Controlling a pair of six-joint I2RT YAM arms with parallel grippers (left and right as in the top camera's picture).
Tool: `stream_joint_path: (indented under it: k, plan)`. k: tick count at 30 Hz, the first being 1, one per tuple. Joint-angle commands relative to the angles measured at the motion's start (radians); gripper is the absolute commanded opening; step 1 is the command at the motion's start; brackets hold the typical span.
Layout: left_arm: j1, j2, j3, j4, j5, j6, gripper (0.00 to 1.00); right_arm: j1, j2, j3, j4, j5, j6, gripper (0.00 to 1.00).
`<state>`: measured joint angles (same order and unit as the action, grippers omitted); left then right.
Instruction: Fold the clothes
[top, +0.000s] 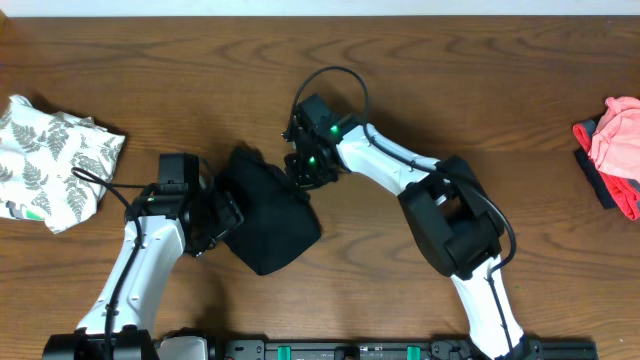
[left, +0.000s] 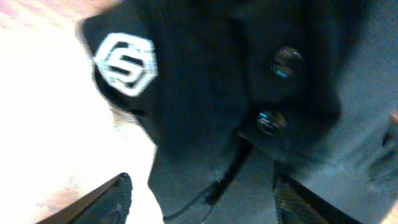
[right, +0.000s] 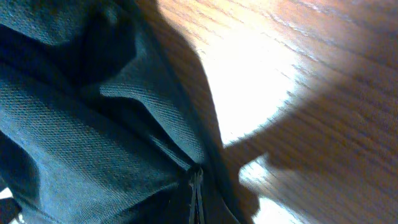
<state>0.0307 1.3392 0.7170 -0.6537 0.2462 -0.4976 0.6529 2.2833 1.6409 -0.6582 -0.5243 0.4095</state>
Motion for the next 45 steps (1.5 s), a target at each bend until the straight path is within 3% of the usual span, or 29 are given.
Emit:
stream_joint_path:
  k: [1,7,13,23,24,26,28,31,32,39,45]
  plan:
    - [0.001,0.008,-0.002,-0.008,-0.065,-0.105,0.76,-0.033,0.050,-0.020,-0.038,0.063,-0.051,0.02]
    - [0.001,0.008,-0.054,0.070,-0.059,-0.132,0.80,-0.039,0.050,-0.020,-0.042,0.055,-0.068,0.02]
    - [0.001,0.008,-0.190,0.297,0.089,-0.133,0.81,-0.037,0.050,-0.019,-0.042,0.051,-0.075,0.02]
    - [0.001,0.030,-0.342,0.542,0.134,-0.134,0.81,-0.037,0.050,-0.019,-0.060,0.047,-0.086,0.02]
    - [0.001,0.043,-0.350,0.558,0.137,-0.141,0.77,-0.037,0.050,-0.020,-0.062,0.047,-0.086,0.02]
    - [0.001,0.079,-0.356,0.576,0.137,-0.156,0.55,-0.037,0.050,-0.019,-0.066,0.047,-0.086,0.02]
    - [0.001,0.107,-0.356,0.596,0.144,-0.156,0.42,-0.037,0.050,-0.019,-0.068,0.047,-0.086,0.02]
    - [0.001,0.136,-0.356,0.633,0.152,-0.155,0.10,-0.037,0.050,-0.020,-0.072,0.048,-0.093,0.02]
    - [0.001,0.137,-0.356,0.642,0.151,-0.154,0.06,-0.037,0.050,-0.019,-0.072,0.048,-0.093,0.02]
    - [0.001,0.101,-0.341,0.682,0.155,-0.103,0.06,-0.044,0.023,-0.019,-0.096,0.093,-0.121,0.03]
    - [0.001,-0.029,-0.278,0.663,0.162,-0.060,0.06,-0.110,-0.182,-0.018,-0.152,0.290,-0.154,0.04]
